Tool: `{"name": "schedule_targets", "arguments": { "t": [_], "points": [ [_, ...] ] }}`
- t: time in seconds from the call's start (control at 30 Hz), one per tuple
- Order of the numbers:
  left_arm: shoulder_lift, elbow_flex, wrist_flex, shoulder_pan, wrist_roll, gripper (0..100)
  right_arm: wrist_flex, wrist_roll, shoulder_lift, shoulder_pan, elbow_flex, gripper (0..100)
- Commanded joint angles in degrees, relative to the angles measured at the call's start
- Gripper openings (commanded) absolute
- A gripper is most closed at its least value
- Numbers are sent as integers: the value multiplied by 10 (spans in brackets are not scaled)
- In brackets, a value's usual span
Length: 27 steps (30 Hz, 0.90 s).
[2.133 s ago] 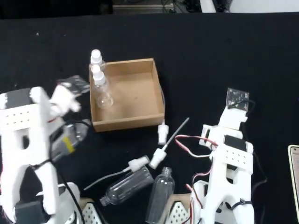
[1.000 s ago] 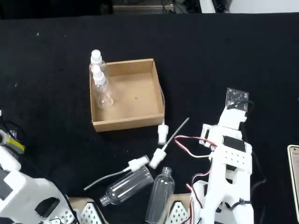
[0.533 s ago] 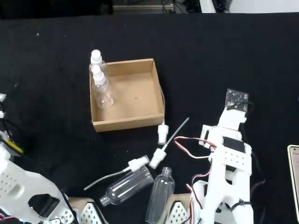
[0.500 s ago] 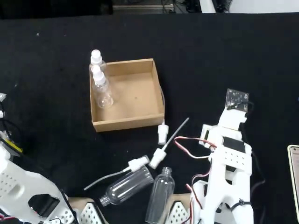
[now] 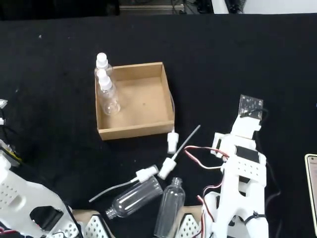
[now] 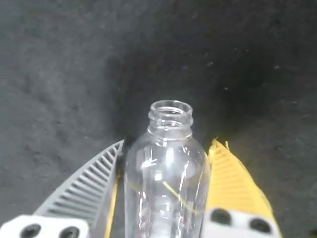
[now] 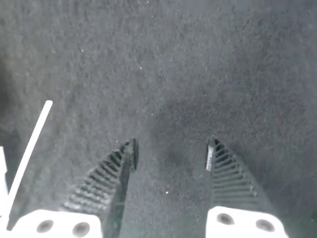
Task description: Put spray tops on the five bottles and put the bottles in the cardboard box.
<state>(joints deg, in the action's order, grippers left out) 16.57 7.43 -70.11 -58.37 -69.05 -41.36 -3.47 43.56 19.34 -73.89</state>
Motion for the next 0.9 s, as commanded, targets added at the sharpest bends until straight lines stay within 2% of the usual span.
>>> {"name": "schedule_targets", "arguments": {
  "t": [0.0, 0.1, 0.17, 0.23, 0.4, 0.7, 0.87],
  "points": [
    [-12, -38, -16, 43, 34, 207, 16, -3, 22, 4, 4, 198],
    [-12, -71, -18, 54, 92, 209, 16, -3, 22, 4, 3, 198],
    [-10, -82, -18, 54, 113, 255, 16, -3, 22, 4, 3, 198],
    [-11, -84, -18, 50, 116, 316, 15, -3, 22, 4, 3, 198],
    [-12, -90, -18, 44, 113, 302, 15, -4, 22, 4, 3, 198],
    [-5, -75, -12, -7, 12, 300, 15, -4, 22, 4, 3, 198],
    [-8, -52, -12, -7, 1, 299, 15, -1, 22, 4, 3, 198]
  ]
}}
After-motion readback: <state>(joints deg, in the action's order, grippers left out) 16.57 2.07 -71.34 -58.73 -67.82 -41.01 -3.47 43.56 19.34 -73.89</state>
